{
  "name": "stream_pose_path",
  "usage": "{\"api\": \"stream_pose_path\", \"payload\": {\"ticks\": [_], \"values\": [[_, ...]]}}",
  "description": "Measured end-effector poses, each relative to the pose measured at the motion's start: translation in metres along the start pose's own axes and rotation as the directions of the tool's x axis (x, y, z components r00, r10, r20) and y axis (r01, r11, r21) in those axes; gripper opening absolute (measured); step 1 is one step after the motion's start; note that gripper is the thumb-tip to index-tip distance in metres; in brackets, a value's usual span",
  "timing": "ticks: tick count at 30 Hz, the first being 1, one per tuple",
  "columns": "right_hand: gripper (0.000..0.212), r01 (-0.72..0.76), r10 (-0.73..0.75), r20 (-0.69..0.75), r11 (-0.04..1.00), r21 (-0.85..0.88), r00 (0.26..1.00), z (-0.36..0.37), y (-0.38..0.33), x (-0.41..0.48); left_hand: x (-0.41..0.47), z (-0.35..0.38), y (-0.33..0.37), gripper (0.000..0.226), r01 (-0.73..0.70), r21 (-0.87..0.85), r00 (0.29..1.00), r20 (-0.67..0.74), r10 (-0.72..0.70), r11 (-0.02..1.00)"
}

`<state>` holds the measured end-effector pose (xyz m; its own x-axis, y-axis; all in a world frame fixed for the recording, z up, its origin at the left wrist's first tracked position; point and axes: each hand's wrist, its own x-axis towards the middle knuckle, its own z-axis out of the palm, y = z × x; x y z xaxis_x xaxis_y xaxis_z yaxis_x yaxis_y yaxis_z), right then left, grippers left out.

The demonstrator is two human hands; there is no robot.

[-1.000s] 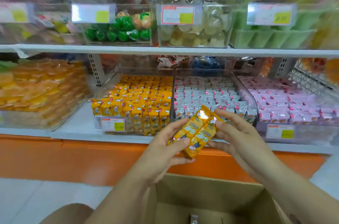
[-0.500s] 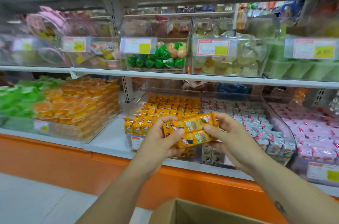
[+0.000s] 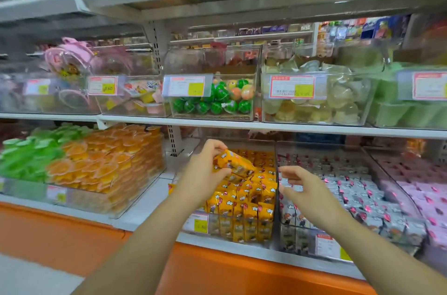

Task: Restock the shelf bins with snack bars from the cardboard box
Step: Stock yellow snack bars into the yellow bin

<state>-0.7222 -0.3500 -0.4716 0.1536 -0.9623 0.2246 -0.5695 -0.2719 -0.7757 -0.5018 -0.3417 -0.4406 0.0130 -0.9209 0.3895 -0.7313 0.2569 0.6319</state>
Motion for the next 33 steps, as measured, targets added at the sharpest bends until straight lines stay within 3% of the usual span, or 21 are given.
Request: {"api": "stream_pose_path", "payload": {"ticks": [5,12,25,33], "values": [[0.041,0.029,-0.020,0.087,0.994,-0.105,0.996,0.005,0.008,0.008,0.022,0.017,0.001,0.036,-0.058,0.178,0.964,0.265,0.009,0.982],[0.034,0.062,-0.054,0.073,0.992,-0.114,0.996,0.014,0.020,0.015,0.043,0.015,0.000,0.036,-0.075,0.221,0.916,0.400,-0.020,0.972],[0.030,0.132,-0.135,-0.007,0.981,-0.139,0.991,0.023,0.029,0.020,0.053,0.052,0.000,0.043,-0.159,0.308,0.867,0.498,-0.017,0.938],[0.027,0.085,-0.088,-0.029,0.992,-0.090,0.996,0.026,0.034,0.022,0.065,0.045,-0.001,0.042,-0.211,0.313,0.802,0.597,-0.019,0.926]]}}
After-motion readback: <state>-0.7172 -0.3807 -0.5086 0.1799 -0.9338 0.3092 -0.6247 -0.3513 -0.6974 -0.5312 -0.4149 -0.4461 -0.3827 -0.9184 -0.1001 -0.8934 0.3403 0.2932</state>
